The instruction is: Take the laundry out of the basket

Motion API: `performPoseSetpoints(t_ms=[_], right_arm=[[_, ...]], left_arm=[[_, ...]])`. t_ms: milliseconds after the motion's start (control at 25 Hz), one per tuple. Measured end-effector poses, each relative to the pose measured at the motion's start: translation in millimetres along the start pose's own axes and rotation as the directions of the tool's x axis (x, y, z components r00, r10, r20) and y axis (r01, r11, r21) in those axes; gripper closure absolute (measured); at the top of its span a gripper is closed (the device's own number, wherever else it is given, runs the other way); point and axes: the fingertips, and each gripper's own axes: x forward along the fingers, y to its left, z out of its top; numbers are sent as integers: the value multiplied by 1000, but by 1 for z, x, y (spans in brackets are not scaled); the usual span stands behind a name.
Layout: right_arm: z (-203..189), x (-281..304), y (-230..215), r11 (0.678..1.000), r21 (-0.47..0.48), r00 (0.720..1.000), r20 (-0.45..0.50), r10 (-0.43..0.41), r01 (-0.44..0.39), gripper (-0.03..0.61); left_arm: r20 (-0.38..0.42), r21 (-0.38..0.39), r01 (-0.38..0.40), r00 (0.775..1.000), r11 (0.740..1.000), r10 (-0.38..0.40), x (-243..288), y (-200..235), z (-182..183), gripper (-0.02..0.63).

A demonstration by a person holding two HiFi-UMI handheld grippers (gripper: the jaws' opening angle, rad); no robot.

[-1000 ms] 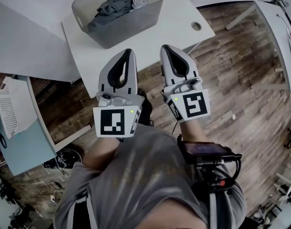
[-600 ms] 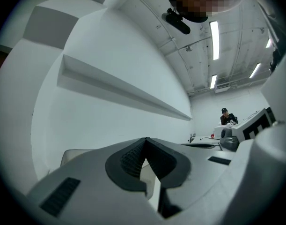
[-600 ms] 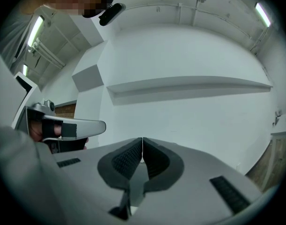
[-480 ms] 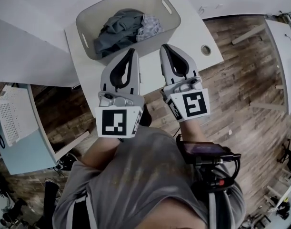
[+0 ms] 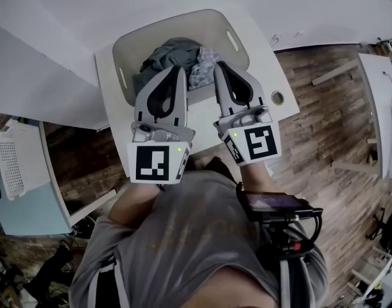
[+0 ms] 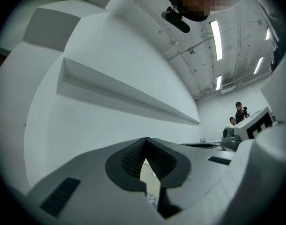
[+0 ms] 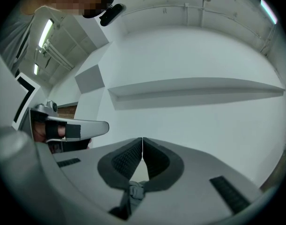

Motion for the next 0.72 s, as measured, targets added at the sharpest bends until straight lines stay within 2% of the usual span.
performPoseSetpoints(t_ms=[360,720], right_arm=[[15,45,-13,993,-14,992,45,115,-115,569],[17,99,-11,967,-19,965,56,256,-255,569]], left_arm=[[24,25,-141,990,990,141,19,29,9,606],[46,53,-287,958,957,284,40,73,15,606]])
